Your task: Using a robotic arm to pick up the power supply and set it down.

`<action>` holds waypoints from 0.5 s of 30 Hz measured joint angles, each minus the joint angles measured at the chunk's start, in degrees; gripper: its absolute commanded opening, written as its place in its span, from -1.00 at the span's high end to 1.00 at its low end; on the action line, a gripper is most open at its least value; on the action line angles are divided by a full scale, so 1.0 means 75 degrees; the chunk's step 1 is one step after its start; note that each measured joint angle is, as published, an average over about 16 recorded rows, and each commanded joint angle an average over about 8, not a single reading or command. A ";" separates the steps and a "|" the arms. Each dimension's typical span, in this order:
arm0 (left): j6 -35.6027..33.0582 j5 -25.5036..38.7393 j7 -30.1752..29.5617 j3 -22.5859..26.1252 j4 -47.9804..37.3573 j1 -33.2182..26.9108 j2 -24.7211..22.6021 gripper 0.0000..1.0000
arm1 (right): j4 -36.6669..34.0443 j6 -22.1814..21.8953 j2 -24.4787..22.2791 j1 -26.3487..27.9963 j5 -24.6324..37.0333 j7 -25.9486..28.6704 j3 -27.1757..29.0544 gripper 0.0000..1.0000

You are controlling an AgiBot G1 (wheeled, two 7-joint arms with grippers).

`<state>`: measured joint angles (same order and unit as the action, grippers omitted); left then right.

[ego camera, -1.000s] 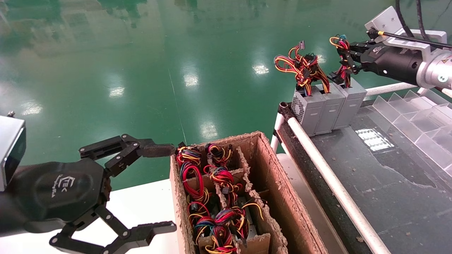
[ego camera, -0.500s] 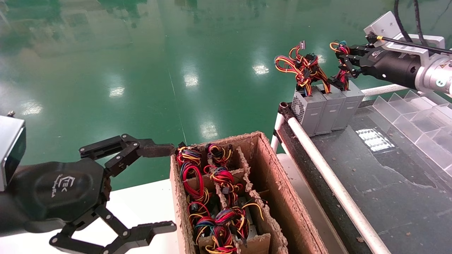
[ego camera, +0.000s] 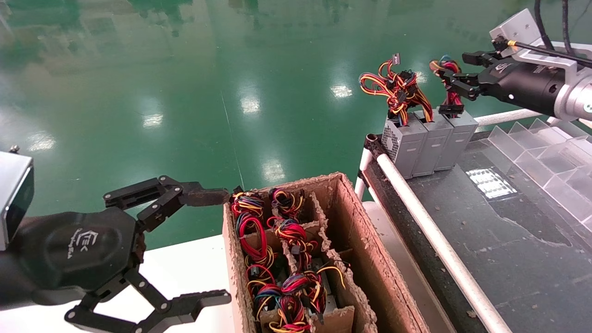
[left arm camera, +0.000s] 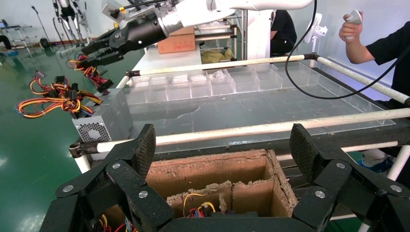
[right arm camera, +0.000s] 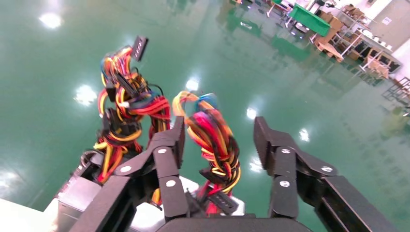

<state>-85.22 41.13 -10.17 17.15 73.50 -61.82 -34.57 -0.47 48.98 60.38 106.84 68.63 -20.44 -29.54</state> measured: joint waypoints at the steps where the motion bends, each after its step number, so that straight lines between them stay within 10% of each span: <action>1: 0.0000 0.0000 0.0000 0.0000 0.0000 0.0000 0.0000 -1.00 | -0.0013 0.0069 -0.0019 0.0004 -0.0062 0.0072 0.0044 -1.00; 15: 0.0003 -0.0005 0.0004 0.0005 -0.0003 0.0000 0.0002 -1.00 | -0.0050 0.1394 -0.0396 -0.0158 -0.1279 0.1540 0.0875 -1.00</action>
<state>-85.20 41.10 -10.14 17.19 73.47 -61.83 -34.55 -0.85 59.43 57.41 105.65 59.03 -8.89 -22.98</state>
